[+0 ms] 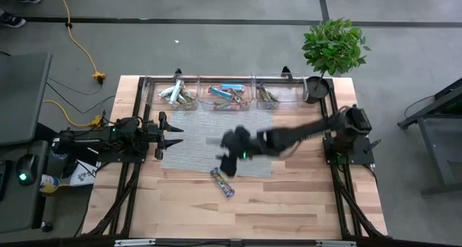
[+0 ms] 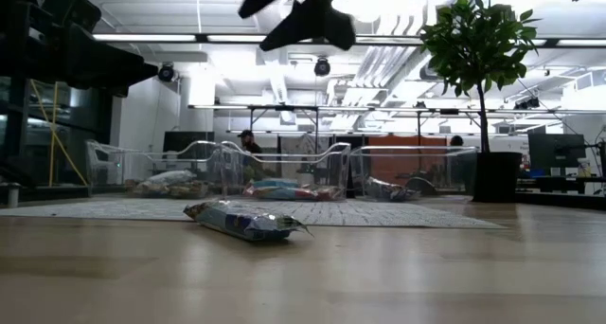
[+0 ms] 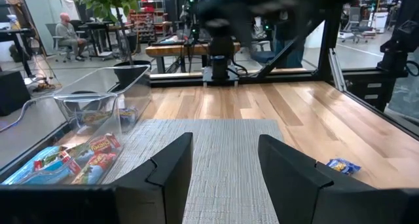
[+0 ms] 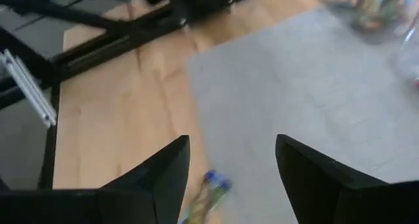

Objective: Pick and place Granola Bars by type
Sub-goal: Put the blue granola bar into the right transparent bin

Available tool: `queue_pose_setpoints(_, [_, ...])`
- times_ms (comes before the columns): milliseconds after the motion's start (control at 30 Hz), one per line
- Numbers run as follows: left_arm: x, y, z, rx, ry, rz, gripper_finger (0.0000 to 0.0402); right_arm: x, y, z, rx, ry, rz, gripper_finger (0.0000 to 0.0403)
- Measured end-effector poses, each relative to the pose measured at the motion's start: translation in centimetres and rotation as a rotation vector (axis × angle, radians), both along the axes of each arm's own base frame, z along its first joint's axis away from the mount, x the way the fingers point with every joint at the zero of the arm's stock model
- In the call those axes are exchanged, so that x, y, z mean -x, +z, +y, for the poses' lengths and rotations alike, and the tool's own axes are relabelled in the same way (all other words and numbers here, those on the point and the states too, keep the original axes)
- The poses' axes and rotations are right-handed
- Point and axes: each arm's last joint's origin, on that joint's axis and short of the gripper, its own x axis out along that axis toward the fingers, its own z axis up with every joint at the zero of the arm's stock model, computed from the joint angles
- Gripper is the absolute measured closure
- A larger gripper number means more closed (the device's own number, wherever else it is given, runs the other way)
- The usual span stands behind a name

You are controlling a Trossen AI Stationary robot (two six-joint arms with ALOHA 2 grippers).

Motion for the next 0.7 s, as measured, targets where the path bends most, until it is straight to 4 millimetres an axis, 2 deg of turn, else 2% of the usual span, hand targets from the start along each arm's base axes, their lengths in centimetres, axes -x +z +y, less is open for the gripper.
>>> queue_pose_setpoints(167, [0.0,0.0,0.0,0.000,0.000,0.000,0.0229,-0.3,-3.6,5.8,-0.027,-0.067,0.053,0.0183])
queue_pose_setpoints(333, [0.0,0.0,0.0,0.000,0.000,0.000,0.0229,-1.4,-8.6,9.0,-0.108,-0.064,0.109,0.0163])
queue_pose_setpoints(500, [0.0,0.0,0.0,0.000,0.000,0.000,0.0229,-1.9,-12.6,9.1,-0.162,-0.040,0.244,0.0148])
queue_pose_setpoints(700, [0.0,0.0,0.0,0.000,0.000,-0.001,0.0229,-2.4,-13.7,8.0,-0.178,-0.049,0.277,0.0146])
